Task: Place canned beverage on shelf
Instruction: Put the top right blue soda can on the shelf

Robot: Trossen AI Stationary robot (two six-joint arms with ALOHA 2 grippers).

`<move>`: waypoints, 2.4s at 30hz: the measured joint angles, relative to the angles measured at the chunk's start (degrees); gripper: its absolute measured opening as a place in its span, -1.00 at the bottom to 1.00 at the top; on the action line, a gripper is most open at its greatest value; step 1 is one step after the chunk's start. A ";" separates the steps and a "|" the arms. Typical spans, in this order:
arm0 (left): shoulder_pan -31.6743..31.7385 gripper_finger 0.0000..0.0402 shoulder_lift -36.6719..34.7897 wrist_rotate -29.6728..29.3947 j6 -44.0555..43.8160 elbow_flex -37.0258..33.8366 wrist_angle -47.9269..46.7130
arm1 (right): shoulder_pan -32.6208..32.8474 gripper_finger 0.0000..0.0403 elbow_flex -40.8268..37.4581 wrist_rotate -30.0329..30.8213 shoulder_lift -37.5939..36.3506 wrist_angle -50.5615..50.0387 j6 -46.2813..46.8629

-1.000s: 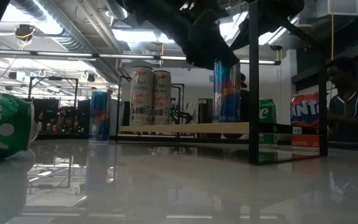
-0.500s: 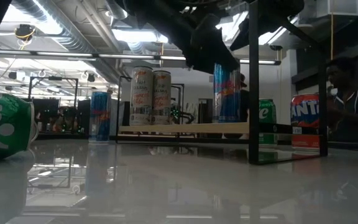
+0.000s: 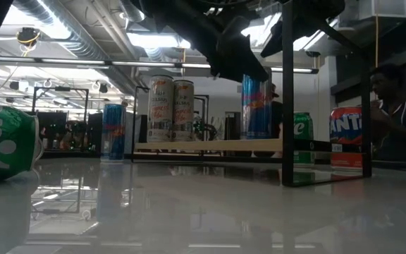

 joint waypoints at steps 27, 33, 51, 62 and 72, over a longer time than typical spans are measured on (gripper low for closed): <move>9.14 0.00 -6.82 -0.44 0.17 -0.04 -11.19 | 0.04 0.70 0.00 -0.01 0.02 0.07 0.00; 9.29 0.00 -8.34 -0.39 -1.18 -3.49 -10.94 | 0.02 0.70 0.00 -0.01 0.02 0.04 -0.02; 9.27 0.02 -18.29 -3.89 -2.80 -19.73 3.99 | 0.00 0.70 0.00 0.00 0.02 0.46 -0.17; 9.27 0.02 -18.29 -7.75 -2.62 -20.57 3.93 | 0.00 0.70 0.00 0.00 0.02 0.52 -0.17; 9.28 0.13 -18.27 -7.78 -2.67 -20.57 3.93 | 0.00 0.70 0.00 0.00 0.02 0.55 -0.17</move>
